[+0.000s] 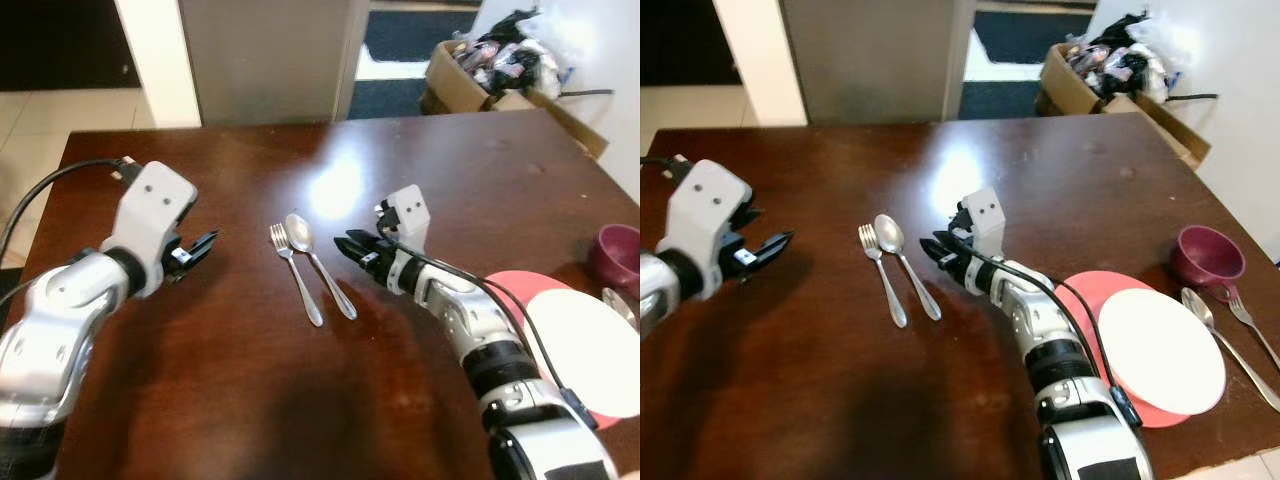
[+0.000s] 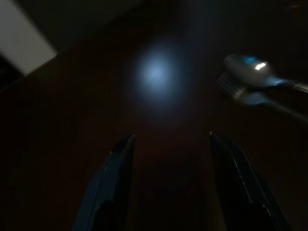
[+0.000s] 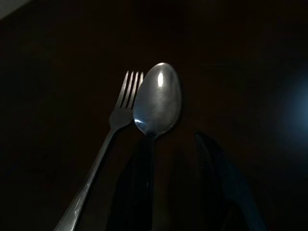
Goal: Setting the table
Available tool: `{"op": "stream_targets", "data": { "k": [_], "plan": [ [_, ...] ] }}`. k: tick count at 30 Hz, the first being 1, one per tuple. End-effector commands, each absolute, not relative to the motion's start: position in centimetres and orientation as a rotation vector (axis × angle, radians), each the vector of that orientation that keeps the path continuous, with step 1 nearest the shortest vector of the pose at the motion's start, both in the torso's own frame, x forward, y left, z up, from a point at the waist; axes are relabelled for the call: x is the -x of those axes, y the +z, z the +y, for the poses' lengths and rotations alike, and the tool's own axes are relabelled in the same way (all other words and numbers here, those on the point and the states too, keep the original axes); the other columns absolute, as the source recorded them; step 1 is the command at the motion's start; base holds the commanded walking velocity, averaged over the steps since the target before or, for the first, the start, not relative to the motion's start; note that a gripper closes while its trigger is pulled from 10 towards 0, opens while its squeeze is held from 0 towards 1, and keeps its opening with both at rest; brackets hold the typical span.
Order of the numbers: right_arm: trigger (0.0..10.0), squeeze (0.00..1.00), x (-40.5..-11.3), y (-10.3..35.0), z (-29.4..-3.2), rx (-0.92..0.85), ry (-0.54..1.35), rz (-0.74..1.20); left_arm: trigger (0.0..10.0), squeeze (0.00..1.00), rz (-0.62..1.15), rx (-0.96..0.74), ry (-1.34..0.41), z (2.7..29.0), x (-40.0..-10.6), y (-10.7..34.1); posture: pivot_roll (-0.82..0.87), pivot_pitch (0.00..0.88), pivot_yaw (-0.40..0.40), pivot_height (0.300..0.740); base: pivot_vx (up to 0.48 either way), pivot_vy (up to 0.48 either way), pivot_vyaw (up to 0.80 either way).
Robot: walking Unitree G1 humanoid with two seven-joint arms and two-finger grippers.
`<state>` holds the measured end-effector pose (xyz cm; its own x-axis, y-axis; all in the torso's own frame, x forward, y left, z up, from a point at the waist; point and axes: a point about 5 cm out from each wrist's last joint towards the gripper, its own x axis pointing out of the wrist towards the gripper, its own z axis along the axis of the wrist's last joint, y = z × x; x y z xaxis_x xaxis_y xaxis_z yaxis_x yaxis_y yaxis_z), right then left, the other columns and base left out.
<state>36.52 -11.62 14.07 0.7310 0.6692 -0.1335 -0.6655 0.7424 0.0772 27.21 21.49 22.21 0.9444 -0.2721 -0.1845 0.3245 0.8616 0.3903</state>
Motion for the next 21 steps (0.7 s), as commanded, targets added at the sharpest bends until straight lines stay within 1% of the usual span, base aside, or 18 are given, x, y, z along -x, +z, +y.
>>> {"op": "stream_targets", "data": {
  "k": [1, 2, 5, 11, 14, 17, 19, 21],
  "plan": [
    [10.0, 0.0, -36.5, 14.0, -11.3, -0.014, 0.763, 0.155, 10.0, 0.0, 0.129, -0.423, -0.303, 21.8, -26.4, 22.4, 0.23, 0.162, -0.041, 0.74, 0.0, 0.0, 0.0],
    [10.0, 0.0, -36.8, 14.7, -10.9, -0.022, 0.8, 0.133, 10.0, 0.0, 0.143, -0.424, -0.284, 22.1, -25.8, 22.4, 0.24, 0.17, -0.044, 0.74, 0.0, 0.0, 0.0],
    [10.0, 0.0, -37.1, 15.2, -10.5, -0.015, 0.828, 0.121, 10.0, 0.0, 0.155, -0.423, -0.275, 22.4, -25.2, 22.5, 0.24, 0.178, -0.047, 0.74, 0.0, 0.0, 0.0],
    [10.0, 0.0, -37.2, 15.2, -9.7, -0.027, 0.879, 0.117, 10.0, 0.0, 0.164, -0.441, -0.277, 22.2, -24.8, 22.7, 0.25, 0.189, -0.042, 0.74, 0.0, 0.0, 0.0],
    [10.0, 0.0, -37.2, 14.1, -9.6, -0.003, 0.858, 0.181, 10.0, 0.0, 0.141, -0.459, -0.354, 21.4, -24.5, 23.4, 0.26, 0.186, -0.039, 0.74, 0.0, 0.0, 0.0],
    [10.0, 0.0, -36.9, 13.3, -9.6, 0.007, 0.859, 0.212, 10.0, 0.0, 0.1, -0.429, -0.454, 20.5, -24.2, 24.2, 0.26, 0.184, -0.034, 0.74, 0.0, 0.0, 0.0],
    [10.0, 0.0, -36.6, 12.7, -9.4, 0.007, 0.883, 0.232, 10.0, 0.0, 0.053, -0.409, -0.547, 19.6, -23.9, 24.9, 0.25, 0.181, -0.03, 0.74, 0.0, 0.0, 0.0],
    [10.0, 0.0, -36.2, 12.1, -9.1, 0.005, 0.916, 0.255, 10.0, 0.0, 0.049, -0.425, -0.607, 19.2, -23.8, 25.0, 0.25, 0.175, -0.026, 0.74, 0.0, 0.0, 0.0]
  ]
}}
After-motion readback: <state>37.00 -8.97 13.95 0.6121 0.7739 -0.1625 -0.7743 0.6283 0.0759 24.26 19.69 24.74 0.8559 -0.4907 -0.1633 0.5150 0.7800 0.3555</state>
